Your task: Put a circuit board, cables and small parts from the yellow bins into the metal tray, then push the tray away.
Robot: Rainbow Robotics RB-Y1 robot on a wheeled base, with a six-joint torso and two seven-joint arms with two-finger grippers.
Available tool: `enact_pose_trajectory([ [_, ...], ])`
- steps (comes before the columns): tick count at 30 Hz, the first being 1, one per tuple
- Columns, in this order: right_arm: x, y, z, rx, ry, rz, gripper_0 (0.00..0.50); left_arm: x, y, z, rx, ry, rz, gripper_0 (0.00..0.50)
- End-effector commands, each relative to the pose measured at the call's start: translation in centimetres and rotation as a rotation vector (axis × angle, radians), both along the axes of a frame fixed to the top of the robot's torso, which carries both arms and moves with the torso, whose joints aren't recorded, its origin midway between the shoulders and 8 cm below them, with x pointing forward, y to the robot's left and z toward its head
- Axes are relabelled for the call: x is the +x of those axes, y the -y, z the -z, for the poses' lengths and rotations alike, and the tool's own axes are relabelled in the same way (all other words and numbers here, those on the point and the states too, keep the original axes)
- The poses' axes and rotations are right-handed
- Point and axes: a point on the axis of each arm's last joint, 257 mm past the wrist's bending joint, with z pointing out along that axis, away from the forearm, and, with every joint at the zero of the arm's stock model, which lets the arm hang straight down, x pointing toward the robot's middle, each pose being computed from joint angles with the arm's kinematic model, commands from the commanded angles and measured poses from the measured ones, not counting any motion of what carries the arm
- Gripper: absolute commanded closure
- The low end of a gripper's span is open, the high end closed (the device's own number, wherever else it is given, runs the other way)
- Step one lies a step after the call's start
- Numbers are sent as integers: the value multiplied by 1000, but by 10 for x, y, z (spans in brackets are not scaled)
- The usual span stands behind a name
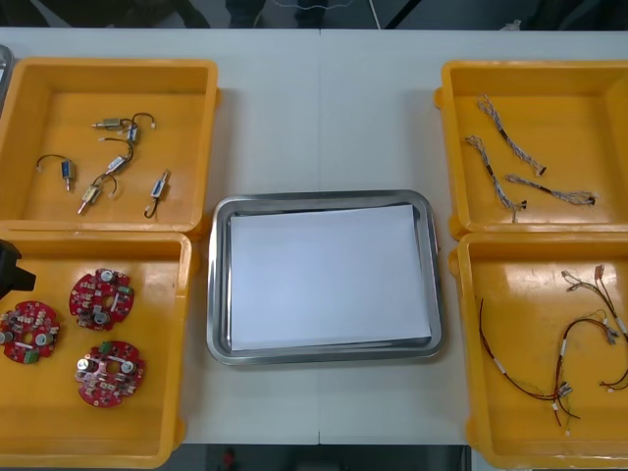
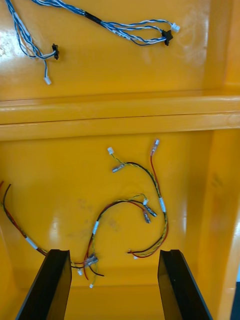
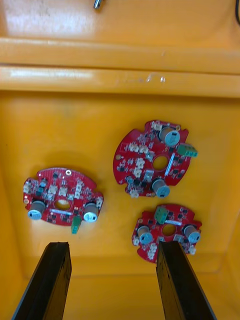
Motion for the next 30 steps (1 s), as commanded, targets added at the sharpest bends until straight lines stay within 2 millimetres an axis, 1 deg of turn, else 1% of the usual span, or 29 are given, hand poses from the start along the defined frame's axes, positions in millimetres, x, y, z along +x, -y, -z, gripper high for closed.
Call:
enact_pose_trajectory([
  [1, -9, 23, -3, 7, 32, 30, 0, -4, -5, 9, -28, 9, -48, 0],
  [7, -9, 38, 10, -42, 75, -41, 0, -9, -8, 21, -29, 14, -38, 0],
  [10, -10, 45, 18, -65, 88, -55, 0, -11, -12, 28, -22, 20, -32, 0],
  [11, -13, 48, 23, -76, 85, -66, 0, -14, -15, 32, -14, 16, -30, 0],
  [12, -13, 48, 23, -76, 85, -66, 0, -14, -15, 32, -14, 16, -30, 0],
  [13, -14, 47, 30, -89, 79, -89, 0, -16, -16, 38, -3, 12, -26, 0],
  [14, -15, 48, 32, -93, 77, -93, 0, -17, -17, 40, -1, 10, -26, 0],
  [19, -22, 47, 53, -112, 43, -113, 0, -19, -18, 55, 3, 15, -26, 0],
  [25, -23, 50, 65, -143, 43, -127, 0, -23, -23, 70, -8, -14, -42, 0],
  [26, -23, 50, 65, -143, 43, -127, 0, -23, -23, 70, -8, -14, -42, 0],
  [27, -24, 49, 71, -139, 41, -131, 0, -22, -25, 75, -11, -19, -44, 0],
  [30, -23, 50, 82, -121, 38, -133, 0, -20, -26, 81, -7, -15, -36, 0],
])
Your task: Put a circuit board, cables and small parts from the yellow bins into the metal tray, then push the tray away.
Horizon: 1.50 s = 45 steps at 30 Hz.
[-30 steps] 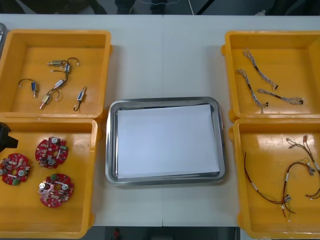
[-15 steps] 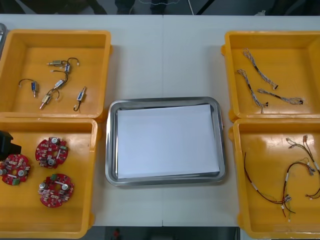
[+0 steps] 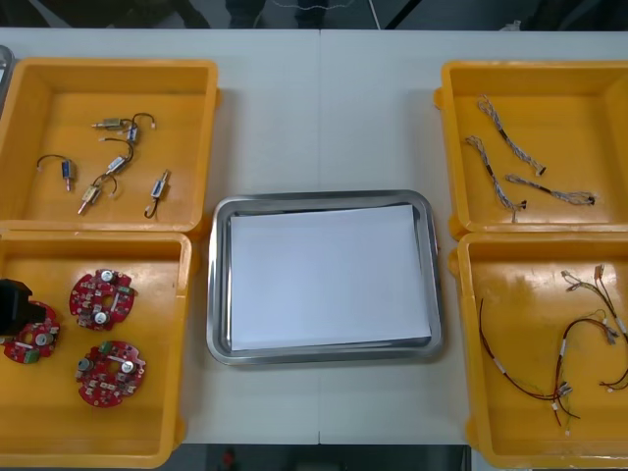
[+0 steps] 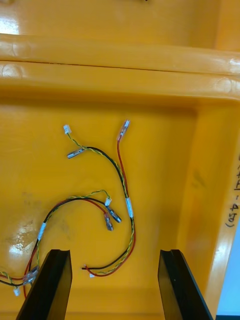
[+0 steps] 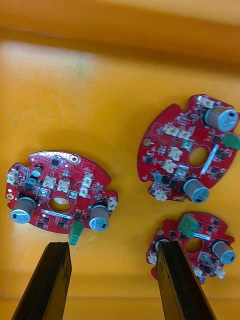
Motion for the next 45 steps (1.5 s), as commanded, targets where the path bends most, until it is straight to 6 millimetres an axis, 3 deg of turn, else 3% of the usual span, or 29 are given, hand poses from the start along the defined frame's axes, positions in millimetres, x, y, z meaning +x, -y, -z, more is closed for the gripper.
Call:
enact_pose_trajectory([
  [1, -7, 8, 26, -19, -41, -34, 0, -6, -8, 18, 41, -18, 41, 0],
  [12, -12, 14, 55, -4, -84, -42, 0, -3, -3, 38, 30, -14, 50, 0],
  [25, -14, 9, 92, 22, -106, -58, 0, -1, -12, 58, 39, -12, 44, 0],
  [45, -24, 15, 117, 12, -147, -69, 0, -3, -10, 75, 45, -12, 54, 0],
])
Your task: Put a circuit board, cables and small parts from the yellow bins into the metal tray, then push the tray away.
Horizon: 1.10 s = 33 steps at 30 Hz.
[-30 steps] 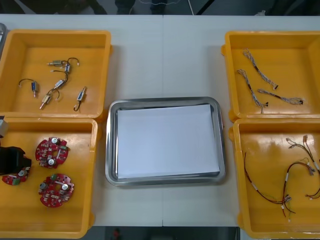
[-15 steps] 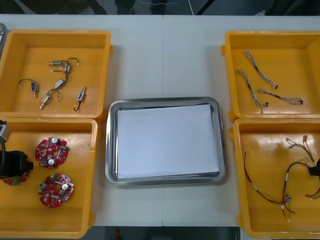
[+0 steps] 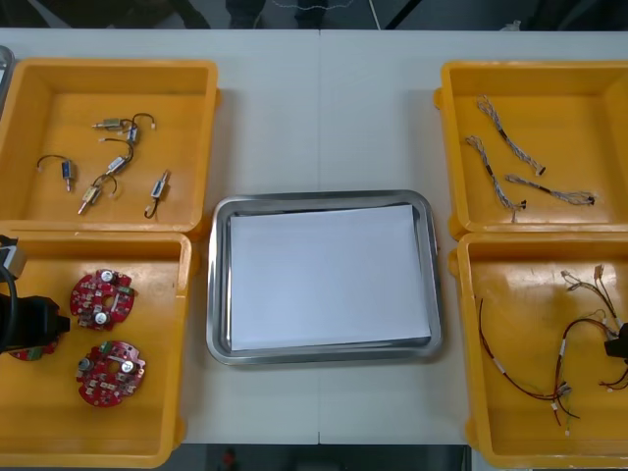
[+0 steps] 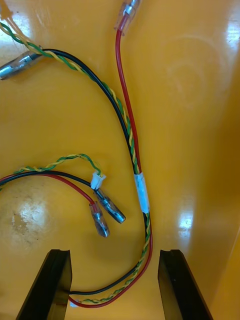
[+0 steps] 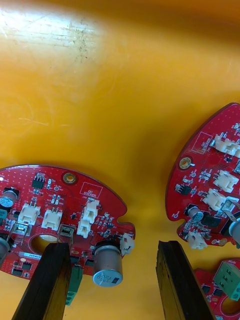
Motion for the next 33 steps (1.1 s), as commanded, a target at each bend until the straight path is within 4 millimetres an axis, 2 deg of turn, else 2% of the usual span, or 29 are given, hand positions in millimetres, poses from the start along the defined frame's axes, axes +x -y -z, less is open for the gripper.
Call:
enact_pose_trajectory([
  [1, -8, 4, 7, -38, -20, -56, 0, -18, -9, 18, 61, -44, 73, 0],
  [5, -8, 0, 11, -35, -19, -64, 0, -16, -12, 14, 75, -38, 77, 0],
  [17, -7, 9, 22, -15, -8, -28, 0, -26, -12, -6, 102, -76, 93, 0],
  [21, -10, 6, 29, -8, -22, -27, 0, -25, -12, -11, 104, -70, 95, 0],
  [33, -10, 3, 35, -7, -20, -33, 0, -28, -6, -7, 87, -75, 99, 0],
])
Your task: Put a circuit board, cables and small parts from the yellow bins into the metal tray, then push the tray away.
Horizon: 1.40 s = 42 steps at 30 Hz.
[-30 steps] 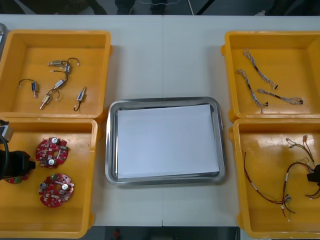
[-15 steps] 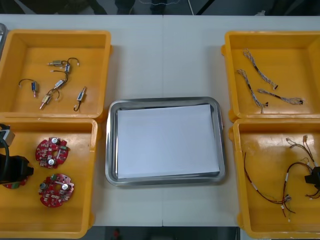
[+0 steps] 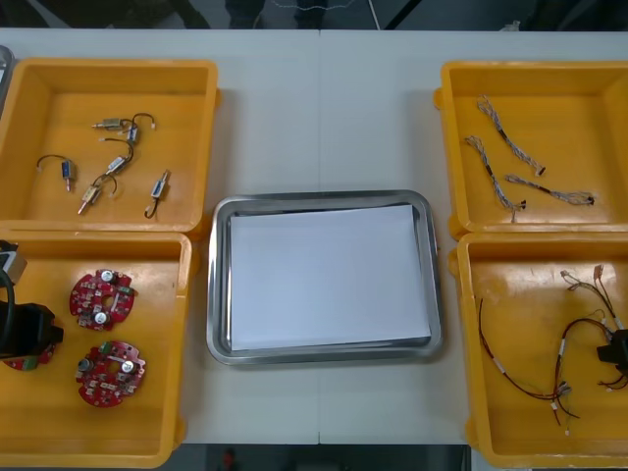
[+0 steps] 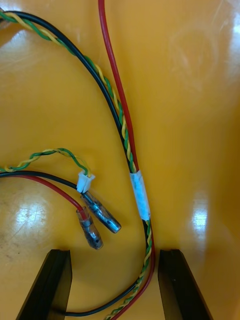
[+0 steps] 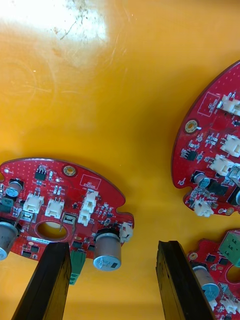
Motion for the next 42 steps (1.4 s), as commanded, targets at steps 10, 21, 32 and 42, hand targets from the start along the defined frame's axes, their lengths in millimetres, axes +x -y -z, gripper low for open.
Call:
enact_pose_trajectory([
  [10, -9, 0, 12, -28, -22, -59, 0, -9, 5, 5, 34, -4, 92, 0],
  [21, -9, -2, 15, -33, -23, -74, 412, -9, 12, 13, 27, -1, 98, 0],
  [32, -6, -7, 12, -21, -12, -92, 500, -8, 14, 19, 29, 5, 100, 0],
  [42, 4, -8, -26, -20, 17, -99, 500, -15, 7, 25, 50, -4, 102, 497],
])
